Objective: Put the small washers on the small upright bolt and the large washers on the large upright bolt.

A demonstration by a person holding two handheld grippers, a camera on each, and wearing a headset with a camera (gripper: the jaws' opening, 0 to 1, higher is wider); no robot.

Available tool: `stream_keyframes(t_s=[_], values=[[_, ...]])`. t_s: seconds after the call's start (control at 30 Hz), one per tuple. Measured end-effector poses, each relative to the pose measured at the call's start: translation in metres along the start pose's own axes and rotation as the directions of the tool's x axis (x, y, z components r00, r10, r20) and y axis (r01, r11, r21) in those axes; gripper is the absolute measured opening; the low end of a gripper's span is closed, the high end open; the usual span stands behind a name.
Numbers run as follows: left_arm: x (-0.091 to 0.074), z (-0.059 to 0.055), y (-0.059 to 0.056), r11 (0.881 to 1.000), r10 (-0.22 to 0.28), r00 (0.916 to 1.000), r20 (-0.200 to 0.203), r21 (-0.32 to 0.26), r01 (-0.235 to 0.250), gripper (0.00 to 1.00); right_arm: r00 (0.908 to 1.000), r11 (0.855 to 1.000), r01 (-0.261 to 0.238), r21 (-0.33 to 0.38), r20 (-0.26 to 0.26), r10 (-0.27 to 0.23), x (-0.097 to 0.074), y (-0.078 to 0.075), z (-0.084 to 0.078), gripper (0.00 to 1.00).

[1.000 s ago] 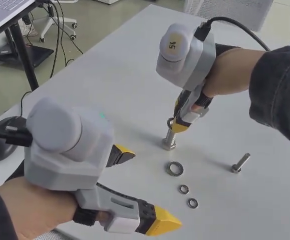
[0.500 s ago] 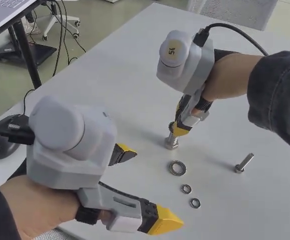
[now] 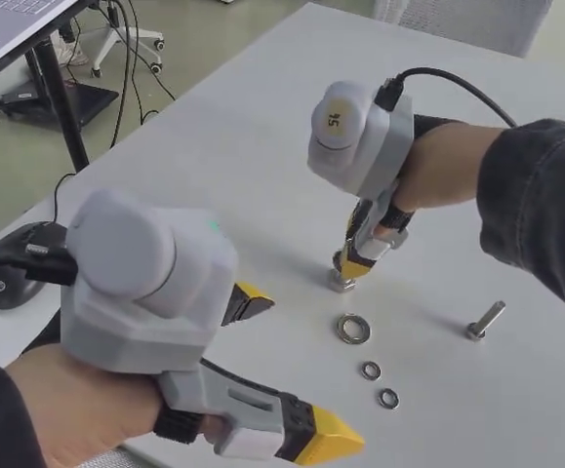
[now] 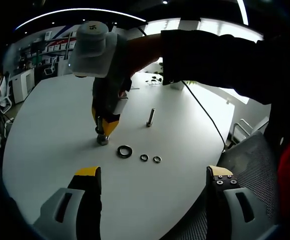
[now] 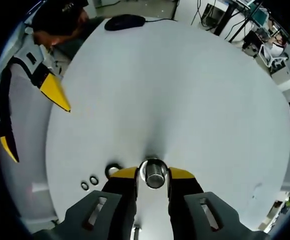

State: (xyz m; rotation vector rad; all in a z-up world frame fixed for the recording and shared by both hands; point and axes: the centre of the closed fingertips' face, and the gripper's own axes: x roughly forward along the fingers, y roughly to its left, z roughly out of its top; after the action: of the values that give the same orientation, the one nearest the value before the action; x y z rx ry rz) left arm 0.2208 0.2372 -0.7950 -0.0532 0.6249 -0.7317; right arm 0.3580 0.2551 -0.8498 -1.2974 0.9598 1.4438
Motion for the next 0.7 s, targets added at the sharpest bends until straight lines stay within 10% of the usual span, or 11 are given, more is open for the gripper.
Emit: stream_keyframes(t_s=[0.7], values=[[0.0,-0.002,0.0,1.0,-0.001,1.0,-0.005,-0.001,0.001,0.86,0.9998,0.999,-0.019,0.028,-0.003,0.019,0.017,0.002,-0.001,0.23]])
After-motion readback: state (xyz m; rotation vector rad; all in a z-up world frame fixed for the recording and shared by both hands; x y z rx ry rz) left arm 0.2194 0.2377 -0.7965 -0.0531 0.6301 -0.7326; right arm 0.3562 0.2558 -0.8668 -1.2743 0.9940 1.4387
